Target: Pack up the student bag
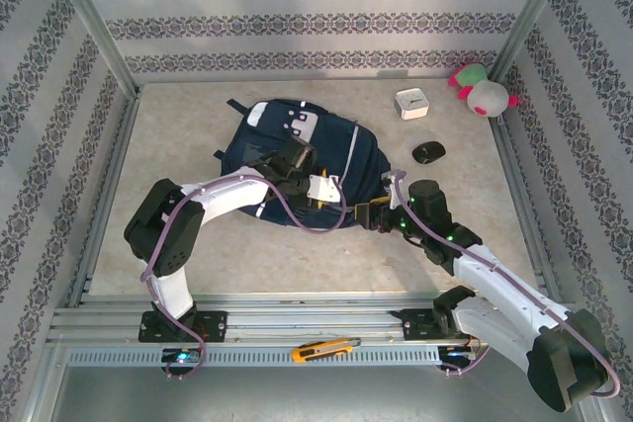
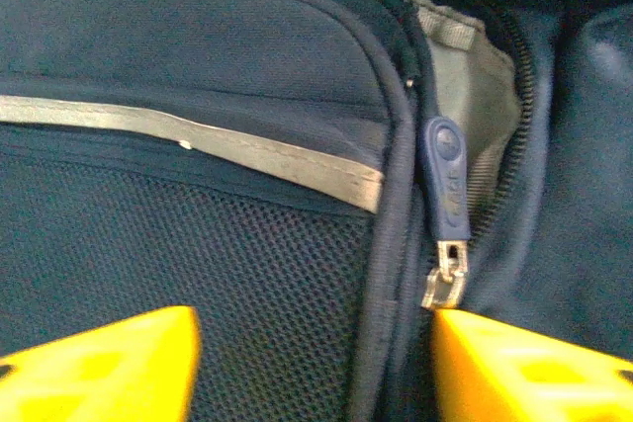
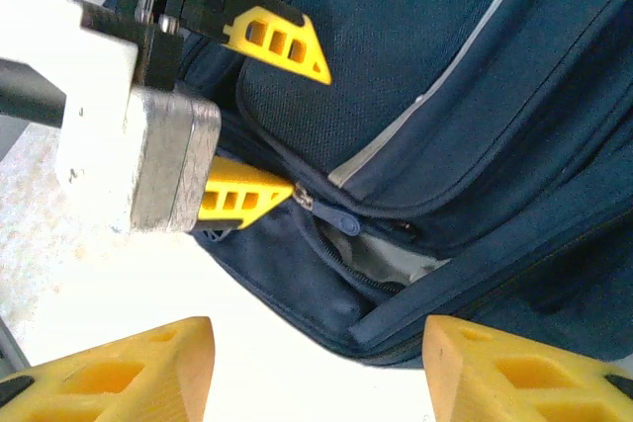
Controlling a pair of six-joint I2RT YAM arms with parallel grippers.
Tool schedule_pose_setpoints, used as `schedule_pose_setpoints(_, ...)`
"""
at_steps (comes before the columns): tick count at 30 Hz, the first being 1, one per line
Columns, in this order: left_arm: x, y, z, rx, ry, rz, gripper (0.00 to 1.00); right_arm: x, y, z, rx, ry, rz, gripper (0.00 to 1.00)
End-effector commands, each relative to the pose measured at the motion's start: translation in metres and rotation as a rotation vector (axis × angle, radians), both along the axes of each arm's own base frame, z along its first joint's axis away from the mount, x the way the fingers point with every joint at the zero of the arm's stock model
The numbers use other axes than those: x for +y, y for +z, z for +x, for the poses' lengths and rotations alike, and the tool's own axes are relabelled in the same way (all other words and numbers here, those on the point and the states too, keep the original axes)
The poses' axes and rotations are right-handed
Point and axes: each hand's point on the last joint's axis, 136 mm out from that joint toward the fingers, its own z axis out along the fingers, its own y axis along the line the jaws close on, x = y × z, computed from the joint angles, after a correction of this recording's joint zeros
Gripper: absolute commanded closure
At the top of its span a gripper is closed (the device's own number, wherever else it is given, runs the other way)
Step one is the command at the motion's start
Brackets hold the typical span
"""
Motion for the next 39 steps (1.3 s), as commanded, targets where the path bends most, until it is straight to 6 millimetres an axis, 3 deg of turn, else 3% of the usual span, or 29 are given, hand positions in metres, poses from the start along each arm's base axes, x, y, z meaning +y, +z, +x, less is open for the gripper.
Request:
schedule_pose_setpoints(1,-0.003,0.014,0.011,-0.031,0.036,-0.051,0.72,0.0,0.0,-0.003,-0.029,0.009,-0.009,0.43)
schedule_pose_setpoints(3,0.0,0.019,0.004,-0.019,0.054,-0.075,0.91,0.0,0.0,-0.004,-0.035,0.012,-0.017,0.43)
schedule_pose_setpoints(5,0.002,0.027,-0.004,-0.007,0.072,-0.116,1.0,0.0,0.0,-0.006,-0.041,0.021,-0.021,0.43)
schedule_pose_setpoints(13,0.011,0.076,-0.025,0.035,0.158,-0.368,1.0,0.013,0.005,-0.008,-0.022,0.085,-0.015,0.43)
schedule_pose_setpoints(17,0.016,0.095,-0.025,0.058,0.21,-0.474,1.0,0.035,0.009,-0.011,0.041,0.164,0.025,0.43)
schedule_pose_setpoints(21,0.012,0.1,-0.027,0.124,0.23,-0.522,1.0,0.062,0.015,-0.017,0.088,0.222,0.031,0.43)
schedule_pose_setpoints(26,0.007,0.1,-0.03,0.257,0.291,-0.551,1.0,0.072,0.008,0.003,0.152,-0.005,0.095,0.45)
schedule_pose_setpoints(39,-0.001,0.093,-0.049,0.565,0.409,-0.6,1.0,0.106,-0.002,0.038,0.084,-0.168,0.158,0.52)
